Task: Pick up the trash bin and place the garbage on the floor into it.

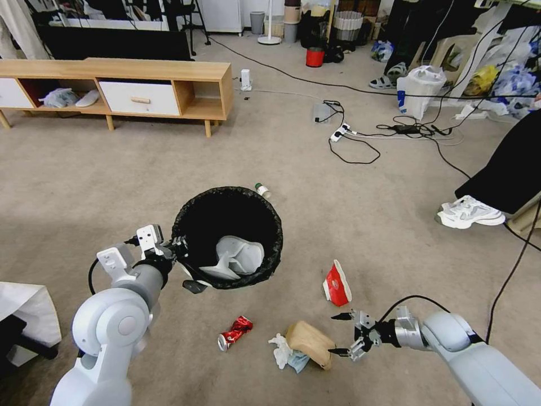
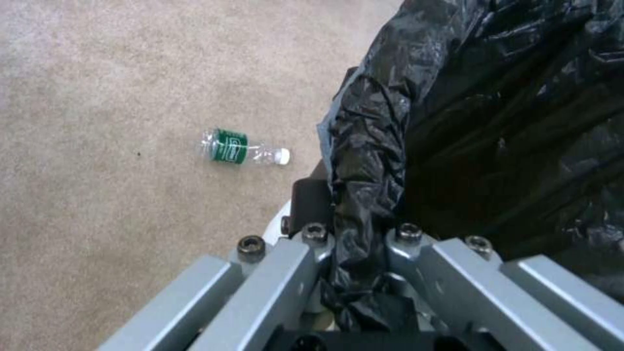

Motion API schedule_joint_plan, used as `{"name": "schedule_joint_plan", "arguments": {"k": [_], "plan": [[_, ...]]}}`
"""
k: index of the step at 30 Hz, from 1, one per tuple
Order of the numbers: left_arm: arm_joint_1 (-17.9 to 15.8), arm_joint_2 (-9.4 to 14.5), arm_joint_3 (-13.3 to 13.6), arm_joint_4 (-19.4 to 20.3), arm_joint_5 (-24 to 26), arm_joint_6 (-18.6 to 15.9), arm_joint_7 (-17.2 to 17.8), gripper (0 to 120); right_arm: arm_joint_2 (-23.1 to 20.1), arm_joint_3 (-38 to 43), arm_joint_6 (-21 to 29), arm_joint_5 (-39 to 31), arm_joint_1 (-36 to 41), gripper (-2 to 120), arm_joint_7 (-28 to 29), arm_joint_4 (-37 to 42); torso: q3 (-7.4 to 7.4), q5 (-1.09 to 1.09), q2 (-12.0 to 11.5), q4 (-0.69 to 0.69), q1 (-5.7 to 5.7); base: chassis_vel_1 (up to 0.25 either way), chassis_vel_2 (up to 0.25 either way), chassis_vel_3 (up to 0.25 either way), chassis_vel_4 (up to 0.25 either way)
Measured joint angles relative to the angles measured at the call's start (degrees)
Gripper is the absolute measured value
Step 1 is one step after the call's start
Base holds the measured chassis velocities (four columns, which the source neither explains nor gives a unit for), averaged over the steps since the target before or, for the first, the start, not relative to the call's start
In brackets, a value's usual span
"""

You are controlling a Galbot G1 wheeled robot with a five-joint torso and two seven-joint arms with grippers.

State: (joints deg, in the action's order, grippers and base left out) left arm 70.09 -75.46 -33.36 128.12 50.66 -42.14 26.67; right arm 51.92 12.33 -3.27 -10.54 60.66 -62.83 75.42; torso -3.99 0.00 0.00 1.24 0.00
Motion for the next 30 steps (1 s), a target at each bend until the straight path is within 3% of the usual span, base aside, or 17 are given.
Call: {"name": "schedule_joint_plan", "arguments": {"k": [30], "plan": [[-0.56, 0.66, -0.41, -1.40, 0.22, 0.00, -0.81, 3, 7.31, -4.44, -3.37, 4.28, -5.88, 100, 1.26, -12.00, 0.00, -0.01, 0.00, 0.00, 0.00, 0.000, 0.000, 0.000, 0.000]]}}
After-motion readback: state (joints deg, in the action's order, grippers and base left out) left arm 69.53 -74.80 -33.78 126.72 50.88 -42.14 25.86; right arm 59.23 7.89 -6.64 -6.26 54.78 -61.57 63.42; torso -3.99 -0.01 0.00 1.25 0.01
